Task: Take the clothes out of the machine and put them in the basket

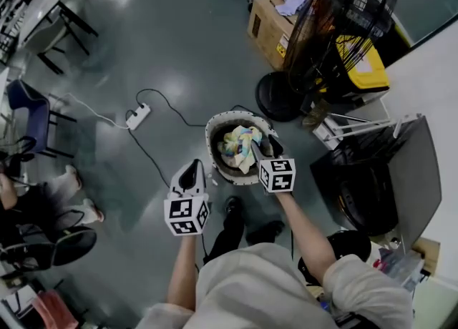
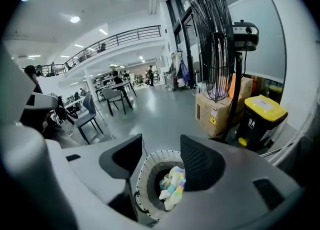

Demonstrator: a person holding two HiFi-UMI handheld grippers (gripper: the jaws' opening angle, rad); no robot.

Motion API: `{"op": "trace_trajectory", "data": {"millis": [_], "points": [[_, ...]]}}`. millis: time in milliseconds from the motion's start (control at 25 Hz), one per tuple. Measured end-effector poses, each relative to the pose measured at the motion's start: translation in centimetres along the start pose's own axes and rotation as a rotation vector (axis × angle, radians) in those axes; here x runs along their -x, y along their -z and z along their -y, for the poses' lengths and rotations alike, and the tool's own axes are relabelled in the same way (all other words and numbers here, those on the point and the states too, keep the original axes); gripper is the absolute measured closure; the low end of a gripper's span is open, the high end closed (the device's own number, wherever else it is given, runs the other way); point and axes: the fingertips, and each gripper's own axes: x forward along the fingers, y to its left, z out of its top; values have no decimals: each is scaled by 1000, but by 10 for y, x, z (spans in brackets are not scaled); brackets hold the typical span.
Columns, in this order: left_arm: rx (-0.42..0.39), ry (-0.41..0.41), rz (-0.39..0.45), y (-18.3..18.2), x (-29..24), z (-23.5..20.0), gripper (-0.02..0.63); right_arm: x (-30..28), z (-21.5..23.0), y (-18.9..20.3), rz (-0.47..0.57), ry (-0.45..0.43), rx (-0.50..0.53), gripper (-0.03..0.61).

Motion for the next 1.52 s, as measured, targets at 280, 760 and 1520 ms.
{"op": "trace_trajectory", "data": {"millis": [280, 760, 1520], "points": [[-2, 32, 9, 0, 3, 20, 595, 32, -5, -2, 17, -9, 27, 467], [-83, 168, 21, -6, 0, 123, 595, 143, 41, -3, 106, 27, -18, 557], [-352, 689, 35, -11, 23, 430, 595, 487, 218, 68, 335, 665, -195, 557]]}}
